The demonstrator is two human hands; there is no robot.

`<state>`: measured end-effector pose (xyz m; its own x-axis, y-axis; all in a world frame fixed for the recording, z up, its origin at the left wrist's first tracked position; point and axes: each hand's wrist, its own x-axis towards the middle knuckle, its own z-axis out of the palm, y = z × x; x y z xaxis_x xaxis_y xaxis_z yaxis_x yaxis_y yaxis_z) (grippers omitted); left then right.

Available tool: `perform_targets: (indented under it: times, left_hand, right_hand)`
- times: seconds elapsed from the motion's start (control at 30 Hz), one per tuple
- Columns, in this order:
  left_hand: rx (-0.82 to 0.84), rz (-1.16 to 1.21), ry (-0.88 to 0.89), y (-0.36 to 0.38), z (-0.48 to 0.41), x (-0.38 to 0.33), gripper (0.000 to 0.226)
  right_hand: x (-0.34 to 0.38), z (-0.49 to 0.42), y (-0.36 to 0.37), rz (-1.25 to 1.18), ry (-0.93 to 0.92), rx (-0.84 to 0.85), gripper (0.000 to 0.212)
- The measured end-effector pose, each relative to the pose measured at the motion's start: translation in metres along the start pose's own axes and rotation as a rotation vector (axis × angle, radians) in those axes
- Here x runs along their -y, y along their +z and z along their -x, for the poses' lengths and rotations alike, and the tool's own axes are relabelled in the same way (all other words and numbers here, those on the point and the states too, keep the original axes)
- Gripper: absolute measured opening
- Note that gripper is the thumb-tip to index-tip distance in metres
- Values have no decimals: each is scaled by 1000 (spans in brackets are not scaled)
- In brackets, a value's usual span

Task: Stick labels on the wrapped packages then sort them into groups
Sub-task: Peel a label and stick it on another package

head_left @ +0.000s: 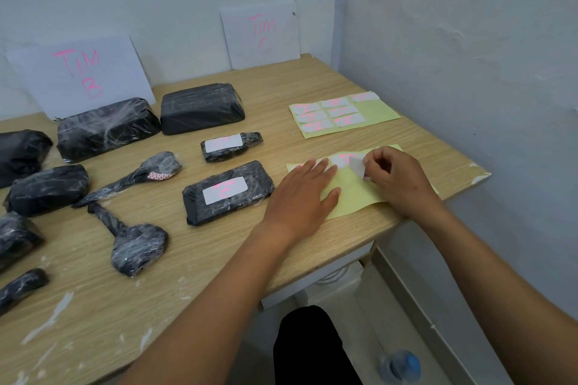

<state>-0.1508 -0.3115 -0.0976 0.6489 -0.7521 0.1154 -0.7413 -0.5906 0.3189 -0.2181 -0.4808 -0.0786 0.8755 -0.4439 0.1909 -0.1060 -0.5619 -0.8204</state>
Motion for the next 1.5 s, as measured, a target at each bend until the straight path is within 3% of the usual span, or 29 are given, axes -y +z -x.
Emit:
perform_targets:
  times: [0.3, 0.7, 0.93, 1.13, 1.5]
  left_hand:
    - [10, 3, 4, 0, 0, 0, 48]
    - [15, 15, 2, 0, 1, -1, 48]
    - [-224, 264, -14, 1, 6, -4, 36]
    - [-515, 554, -95, -10, 10, -11, 23]
    - [-402, 1152, -403, -45, 14, -16, 21]
  right_hand:
    - [0, 0, -4, -229, 109, -111, 20]
    - [-2, -5, -13, -890, 363, -529, 20]
    - [7, -3, 2, -367, 104, -412, 16]
    - [31, 9, 18, -159, -142, -298, 7]
    - [52, 22, 44, 195, -492, -114, 8]
